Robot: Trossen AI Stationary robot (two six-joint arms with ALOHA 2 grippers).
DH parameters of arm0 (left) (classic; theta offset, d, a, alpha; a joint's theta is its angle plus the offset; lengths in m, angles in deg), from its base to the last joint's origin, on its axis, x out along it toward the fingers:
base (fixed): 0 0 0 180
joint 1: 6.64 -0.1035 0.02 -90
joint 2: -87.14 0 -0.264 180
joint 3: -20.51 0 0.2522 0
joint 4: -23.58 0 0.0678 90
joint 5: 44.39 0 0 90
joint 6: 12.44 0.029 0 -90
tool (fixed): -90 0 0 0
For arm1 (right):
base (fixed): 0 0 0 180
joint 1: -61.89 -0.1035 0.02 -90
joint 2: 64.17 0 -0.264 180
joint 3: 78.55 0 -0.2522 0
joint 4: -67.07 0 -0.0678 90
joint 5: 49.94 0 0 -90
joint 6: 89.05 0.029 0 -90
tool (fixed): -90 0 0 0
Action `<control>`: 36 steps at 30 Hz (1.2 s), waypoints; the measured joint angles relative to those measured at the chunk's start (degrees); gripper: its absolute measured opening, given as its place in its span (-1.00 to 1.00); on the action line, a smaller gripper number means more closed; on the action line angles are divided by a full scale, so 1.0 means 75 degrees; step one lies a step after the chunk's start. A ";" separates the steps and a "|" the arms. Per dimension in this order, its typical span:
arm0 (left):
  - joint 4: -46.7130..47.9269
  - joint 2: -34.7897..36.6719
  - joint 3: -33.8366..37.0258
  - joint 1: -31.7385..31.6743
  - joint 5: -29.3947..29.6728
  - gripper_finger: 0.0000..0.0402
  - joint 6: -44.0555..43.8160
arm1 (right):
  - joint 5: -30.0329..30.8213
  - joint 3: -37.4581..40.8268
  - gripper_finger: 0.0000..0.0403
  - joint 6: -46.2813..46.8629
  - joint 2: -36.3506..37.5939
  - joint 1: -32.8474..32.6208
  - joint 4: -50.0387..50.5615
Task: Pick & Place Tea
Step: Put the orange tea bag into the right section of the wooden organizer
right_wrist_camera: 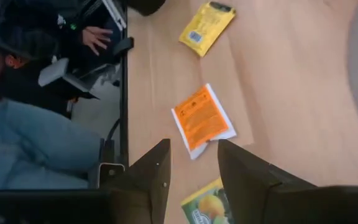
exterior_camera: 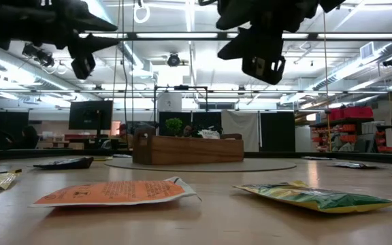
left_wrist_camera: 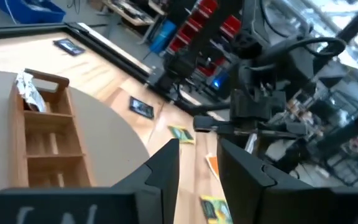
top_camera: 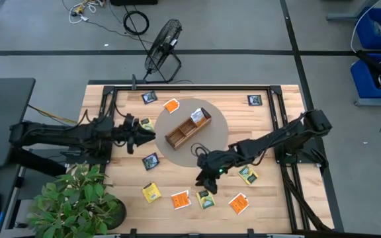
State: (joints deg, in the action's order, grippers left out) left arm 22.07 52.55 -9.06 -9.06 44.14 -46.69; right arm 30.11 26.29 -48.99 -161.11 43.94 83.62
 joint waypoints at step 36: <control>0.2673 0.2491 0.0006 0.1228 0.1362 -0.45 0.0461 | 0.1042 -0.2458 0.40 -0.2524 -0.3200 -0.0363 0.1192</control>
State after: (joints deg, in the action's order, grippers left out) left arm 42.12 71.24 -9.02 0.15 54.35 -43.24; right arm 37.92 7.86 -67.92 -185.10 41.21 92.56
